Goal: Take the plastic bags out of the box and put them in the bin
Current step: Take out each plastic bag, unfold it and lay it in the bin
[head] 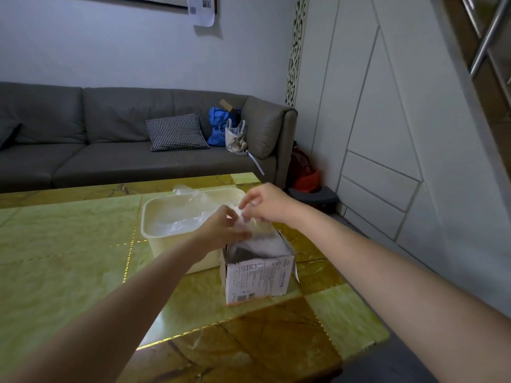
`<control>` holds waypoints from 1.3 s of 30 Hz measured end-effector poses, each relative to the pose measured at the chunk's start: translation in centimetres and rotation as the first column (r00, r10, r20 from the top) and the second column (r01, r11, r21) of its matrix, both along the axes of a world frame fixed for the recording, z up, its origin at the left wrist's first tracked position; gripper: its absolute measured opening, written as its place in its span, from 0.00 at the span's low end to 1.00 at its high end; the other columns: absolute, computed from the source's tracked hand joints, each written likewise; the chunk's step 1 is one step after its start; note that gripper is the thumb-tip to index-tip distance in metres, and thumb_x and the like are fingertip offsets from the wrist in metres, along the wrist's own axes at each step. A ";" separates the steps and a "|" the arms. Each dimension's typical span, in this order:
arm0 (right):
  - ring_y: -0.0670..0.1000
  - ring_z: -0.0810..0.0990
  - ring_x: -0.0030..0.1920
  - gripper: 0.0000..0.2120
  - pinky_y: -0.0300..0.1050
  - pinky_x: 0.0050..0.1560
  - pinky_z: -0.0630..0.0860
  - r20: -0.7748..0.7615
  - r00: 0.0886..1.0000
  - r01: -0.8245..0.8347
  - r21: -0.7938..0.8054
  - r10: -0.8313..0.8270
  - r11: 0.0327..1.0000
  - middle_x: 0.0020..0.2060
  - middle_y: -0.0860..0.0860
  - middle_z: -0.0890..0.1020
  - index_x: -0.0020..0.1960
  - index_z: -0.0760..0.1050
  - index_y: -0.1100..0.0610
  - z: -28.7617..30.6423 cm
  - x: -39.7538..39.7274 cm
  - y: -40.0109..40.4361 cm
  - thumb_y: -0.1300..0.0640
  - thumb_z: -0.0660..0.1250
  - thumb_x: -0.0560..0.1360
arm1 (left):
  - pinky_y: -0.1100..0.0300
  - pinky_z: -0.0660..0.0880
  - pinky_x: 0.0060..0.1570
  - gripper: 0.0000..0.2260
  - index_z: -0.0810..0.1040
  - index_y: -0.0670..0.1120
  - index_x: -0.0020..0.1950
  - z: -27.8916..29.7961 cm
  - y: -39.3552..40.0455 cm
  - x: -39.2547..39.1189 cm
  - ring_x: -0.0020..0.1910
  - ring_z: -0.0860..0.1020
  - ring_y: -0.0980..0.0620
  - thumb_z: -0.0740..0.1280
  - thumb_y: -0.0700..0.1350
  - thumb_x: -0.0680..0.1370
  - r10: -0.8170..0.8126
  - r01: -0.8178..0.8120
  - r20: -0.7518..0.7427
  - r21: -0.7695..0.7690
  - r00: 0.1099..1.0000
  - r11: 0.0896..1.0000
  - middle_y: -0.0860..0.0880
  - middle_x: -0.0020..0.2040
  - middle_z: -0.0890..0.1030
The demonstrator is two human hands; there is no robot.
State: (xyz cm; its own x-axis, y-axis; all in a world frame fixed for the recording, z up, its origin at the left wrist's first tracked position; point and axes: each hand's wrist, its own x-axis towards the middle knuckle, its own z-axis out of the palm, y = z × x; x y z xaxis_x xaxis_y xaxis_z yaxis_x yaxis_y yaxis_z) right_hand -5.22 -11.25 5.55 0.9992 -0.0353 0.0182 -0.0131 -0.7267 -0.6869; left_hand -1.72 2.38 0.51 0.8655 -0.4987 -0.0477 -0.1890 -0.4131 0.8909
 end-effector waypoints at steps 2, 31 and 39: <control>0.44 0.72 0.29 0.07 0.39 0.34 0.72 0.197 0.980 0.003 -0.037 0.004 0.999 0.41 0.54 0.81 0.49 0.78 0.56 1.1 0.0 0.4 0.64 0.66 0.73 | 0.52 0.77 0.50 0.22 0.68 0.42 0.59 0.1 0.3 -0.1 0.49 0.80 0.46 0.73 0.42 0.70 0.007 -0.020 -0.112 -0.116 0.994 0.993 0.42 0.52 0.79; 0.53 0.77 0.60 0.13 0.41 0.55 0.72 0.297 0.939 0.132 0.160 -0.175 0.978 0.58 0.55 0.80 0.61 0.77 0.60 -1.6 9.7 1.1 0.62 0.59 0.80 | 0.54 0.68 0.55 0.17 0.76 0.40 0.59 6.9 9.2 9.7 0.55 0.74 0.45 0.64 0.52 0.77 0.585 -0.574 0.580 -0.233 0.567 0.785 0.40 0.53 0.76; 0.53 0.73 0.63 0.23 0.41 0.56 0.69 0.051 0.997 -0.050 -0.185 0.061 0.981 0.68 0.53 0.72 0.73 0.64 0.57 -4.5 11.5 0.9 0.65 0.59 0.79 | 0.46 0.53 0.72 0.42 0.43 0.51 0.77 1.4 2.5 11.4 0.76 0.49 0.46 0.66 0.59 0.73 -0.363 -0.016 0.255 0.837 0.896 0.547 0.49 0.77 0.46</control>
